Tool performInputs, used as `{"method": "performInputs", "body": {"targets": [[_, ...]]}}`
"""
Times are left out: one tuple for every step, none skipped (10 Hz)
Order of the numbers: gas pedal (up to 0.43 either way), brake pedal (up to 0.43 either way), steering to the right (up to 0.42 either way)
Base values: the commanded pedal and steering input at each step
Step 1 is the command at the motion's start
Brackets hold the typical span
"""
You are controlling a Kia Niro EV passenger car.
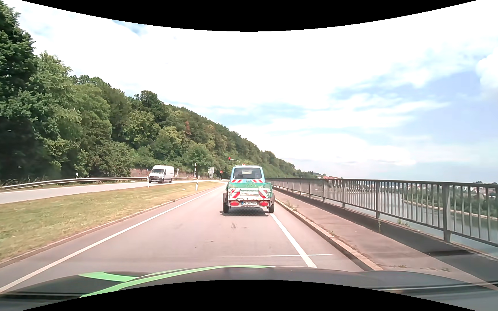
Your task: Follow the waypoints while adhering to traffic rules and regulations
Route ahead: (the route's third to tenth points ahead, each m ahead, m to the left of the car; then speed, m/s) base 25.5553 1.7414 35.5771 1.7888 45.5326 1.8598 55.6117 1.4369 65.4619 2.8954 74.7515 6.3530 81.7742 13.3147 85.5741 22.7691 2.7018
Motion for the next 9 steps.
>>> {"method": "performInputs", "body": {"targets": [[0.0, 0.0, -0.002], [0.0, 0.0, -0.003], [0.0, 0.0, -0.003], [0.0, 0.0, -0.002], [0.0, 0.0, -0.002], [0.0, 0.0, -0.002], [0.0, 0.006, -0.002], [0.0, 0.049, -0.002], [0.0, 0.079, -0.002]]}}
